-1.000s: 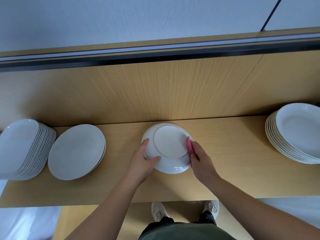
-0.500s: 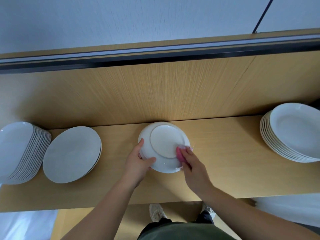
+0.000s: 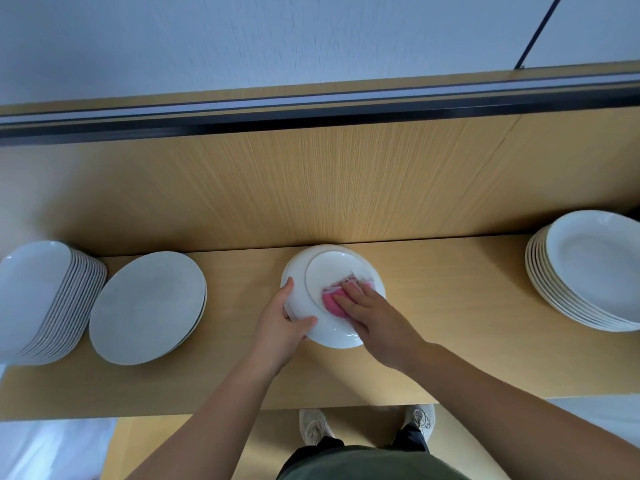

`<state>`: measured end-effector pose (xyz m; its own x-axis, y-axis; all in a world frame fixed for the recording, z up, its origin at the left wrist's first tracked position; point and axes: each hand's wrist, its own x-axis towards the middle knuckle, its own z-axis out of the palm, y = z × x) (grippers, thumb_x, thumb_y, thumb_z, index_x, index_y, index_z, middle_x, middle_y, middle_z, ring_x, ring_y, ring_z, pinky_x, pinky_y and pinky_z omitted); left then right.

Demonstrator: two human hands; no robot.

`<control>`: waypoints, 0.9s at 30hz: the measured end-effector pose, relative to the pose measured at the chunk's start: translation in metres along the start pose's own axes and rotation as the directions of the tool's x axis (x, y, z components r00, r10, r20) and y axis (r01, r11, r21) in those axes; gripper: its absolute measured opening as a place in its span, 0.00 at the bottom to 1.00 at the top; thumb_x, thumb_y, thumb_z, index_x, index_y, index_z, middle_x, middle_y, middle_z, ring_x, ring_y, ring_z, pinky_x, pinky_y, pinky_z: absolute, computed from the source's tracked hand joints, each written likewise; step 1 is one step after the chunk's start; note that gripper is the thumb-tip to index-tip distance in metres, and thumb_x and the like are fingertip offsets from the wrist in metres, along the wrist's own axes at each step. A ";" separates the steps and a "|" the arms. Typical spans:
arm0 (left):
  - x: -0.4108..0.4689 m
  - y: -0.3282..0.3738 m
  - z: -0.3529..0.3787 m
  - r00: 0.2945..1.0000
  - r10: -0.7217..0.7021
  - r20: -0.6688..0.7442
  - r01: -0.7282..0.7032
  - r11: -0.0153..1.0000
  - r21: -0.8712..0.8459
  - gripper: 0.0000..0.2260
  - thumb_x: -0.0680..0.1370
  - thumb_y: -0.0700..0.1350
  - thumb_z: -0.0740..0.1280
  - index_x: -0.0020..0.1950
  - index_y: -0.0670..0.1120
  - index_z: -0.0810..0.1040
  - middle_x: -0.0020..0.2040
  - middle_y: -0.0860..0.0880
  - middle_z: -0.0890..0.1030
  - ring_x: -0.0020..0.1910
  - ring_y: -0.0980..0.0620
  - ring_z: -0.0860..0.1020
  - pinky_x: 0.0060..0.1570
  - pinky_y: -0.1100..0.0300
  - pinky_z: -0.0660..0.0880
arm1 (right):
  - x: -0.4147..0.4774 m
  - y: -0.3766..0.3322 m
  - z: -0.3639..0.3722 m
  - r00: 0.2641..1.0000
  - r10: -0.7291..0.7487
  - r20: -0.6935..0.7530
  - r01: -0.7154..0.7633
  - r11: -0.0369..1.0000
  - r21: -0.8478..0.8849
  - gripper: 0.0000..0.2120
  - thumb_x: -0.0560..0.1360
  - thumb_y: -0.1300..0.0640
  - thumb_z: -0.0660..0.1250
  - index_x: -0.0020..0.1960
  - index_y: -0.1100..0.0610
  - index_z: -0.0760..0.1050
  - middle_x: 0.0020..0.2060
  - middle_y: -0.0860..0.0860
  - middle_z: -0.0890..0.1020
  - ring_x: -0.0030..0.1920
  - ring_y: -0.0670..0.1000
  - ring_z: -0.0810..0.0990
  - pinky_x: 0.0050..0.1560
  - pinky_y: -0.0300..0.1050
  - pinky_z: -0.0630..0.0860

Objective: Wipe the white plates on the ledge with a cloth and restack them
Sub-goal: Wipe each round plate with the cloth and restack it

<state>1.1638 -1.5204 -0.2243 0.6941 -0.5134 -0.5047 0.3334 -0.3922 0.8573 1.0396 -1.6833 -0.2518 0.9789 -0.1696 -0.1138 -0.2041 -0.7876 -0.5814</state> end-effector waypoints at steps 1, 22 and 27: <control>0.000 0.000 0.000 1.000 -0.002 -0.002 0.002 1.000 -0.007 0.38 0.72 0.33 0.72 0.76 0.53 0.60 0.67 0.45 0.72 0.58 0.47 0.77 0.44 0.56 0.80 | 0.003 0.004 -0.004 1.000 0.014 -0.009 -0.014 1.000 0.010 0.28 0.80 0.45 0.44 0.76 0.55 0.63 0.76 0.52 0.61 0.77 0.54 0.55 0.77 0.47 0.47; 0.011 -0.004 -0.001 0.999 0.003 -0.035 0.000 0.997 0.083 0.38 0.70 0.38 0.75 0.76 0.54 0.63 0.69 0.42 0.72 0.67 0.42 0.72 0.60 0.44 0.75 | 0.064 -0.001 -0.018 0.988 -0.066 0.139 0.069 0.998 -0.017 0.24 0.84 0.56 0.49 0.78 0.51 0.49 0.78 0.48 0.50 0.79 0.55 0.43 0.77 0.51 0.38; 0.011 -0.002 -0.001 0.999 -0.005 -0.046 0.008 0.998 0.070 0.38 0.69 0.38 0.76 0.75 0.54 0.64 0.68 0.43 0.73 0.67 0.44 0.72 0.61 0.45 0.75 | 0.039 -0.005 -0.027 0.969 -0.162 0.189 0.152 0.986 0.062 0.23 0.82 0.50 0.48 0.76 0.47 0.51 0.78 0.46 0.53 0.78 0.50 0.44 0.77 0.47 0.39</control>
<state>1.1711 -1.5248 -0.2316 0.7209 -0.4760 -0.5037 0.2937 -0.4485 0.8441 1.0782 -1.7023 -0.2315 0.9828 0.0749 -0.1686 -0.0515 -0.7660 -0.6407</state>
